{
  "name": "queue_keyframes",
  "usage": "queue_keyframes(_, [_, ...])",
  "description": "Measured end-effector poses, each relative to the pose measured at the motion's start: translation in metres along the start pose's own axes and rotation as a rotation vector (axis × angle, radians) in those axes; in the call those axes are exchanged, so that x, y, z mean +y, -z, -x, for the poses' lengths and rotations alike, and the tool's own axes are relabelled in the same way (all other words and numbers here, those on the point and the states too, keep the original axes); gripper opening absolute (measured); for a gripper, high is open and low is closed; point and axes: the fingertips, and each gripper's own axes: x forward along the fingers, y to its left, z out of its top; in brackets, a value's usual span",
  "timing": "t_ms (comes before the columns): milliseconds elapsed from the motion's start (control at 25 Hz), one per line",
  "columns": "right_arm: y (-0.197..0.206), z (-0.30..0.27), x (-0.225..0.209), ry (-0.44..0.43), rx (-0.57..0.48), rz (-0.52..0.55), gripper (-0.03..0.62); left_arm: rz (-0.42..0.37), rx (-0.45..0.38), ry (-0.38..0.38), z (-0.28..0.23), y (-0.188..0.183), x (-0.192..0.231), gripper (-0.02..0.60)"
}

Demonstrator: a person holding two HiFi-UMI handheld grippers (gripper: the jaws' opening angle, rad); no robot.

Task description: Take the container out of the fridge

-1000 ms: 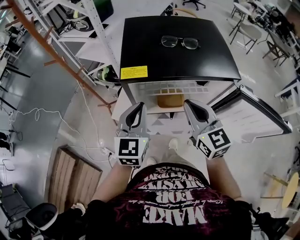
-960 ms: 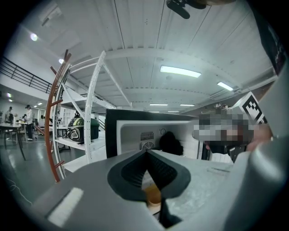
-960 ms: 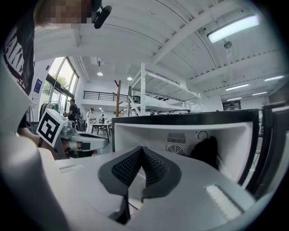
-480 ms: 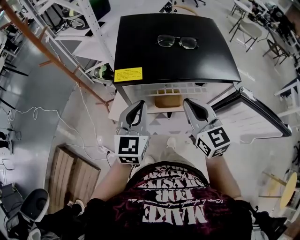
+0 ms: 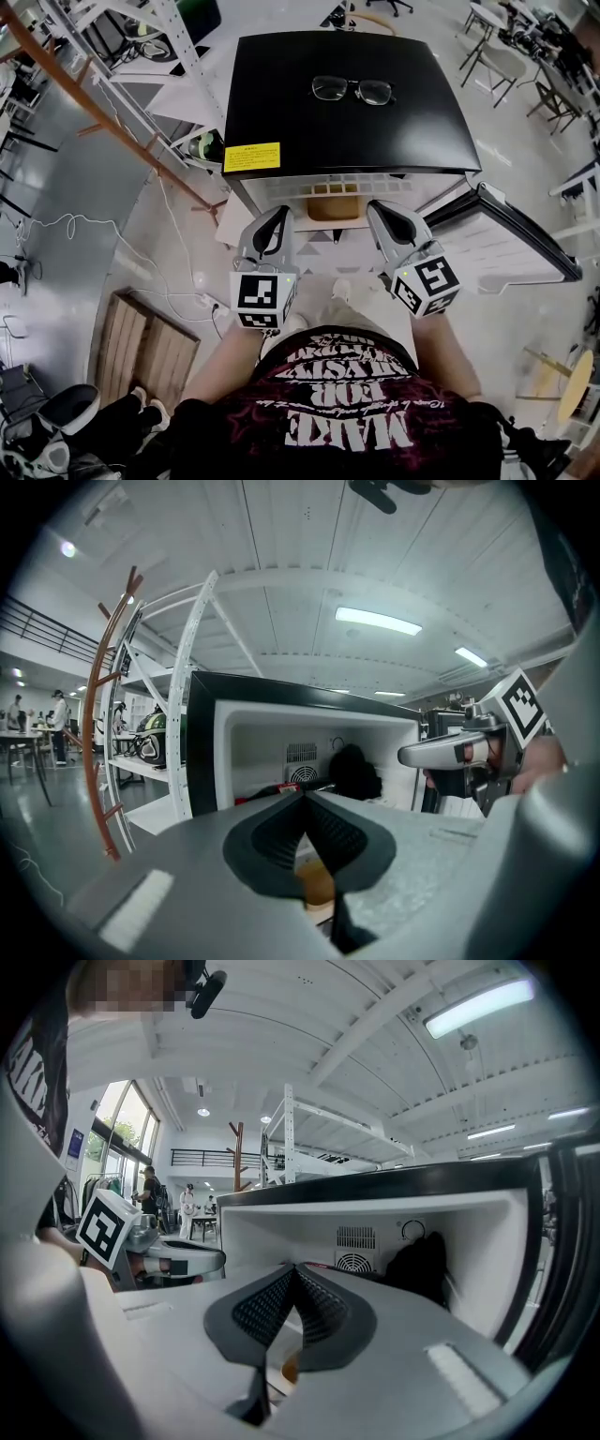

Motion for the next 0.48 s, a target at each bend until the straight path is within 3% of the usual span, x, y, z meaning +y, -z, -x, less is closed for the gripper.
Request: queue_keyframes(480, [0.017, -0.007, -0.011, -0.003, 0.039, -0.014, 0.028, 0.027, 0.063, 0.01, -0.012, 0.017, -0.004, 0.002])
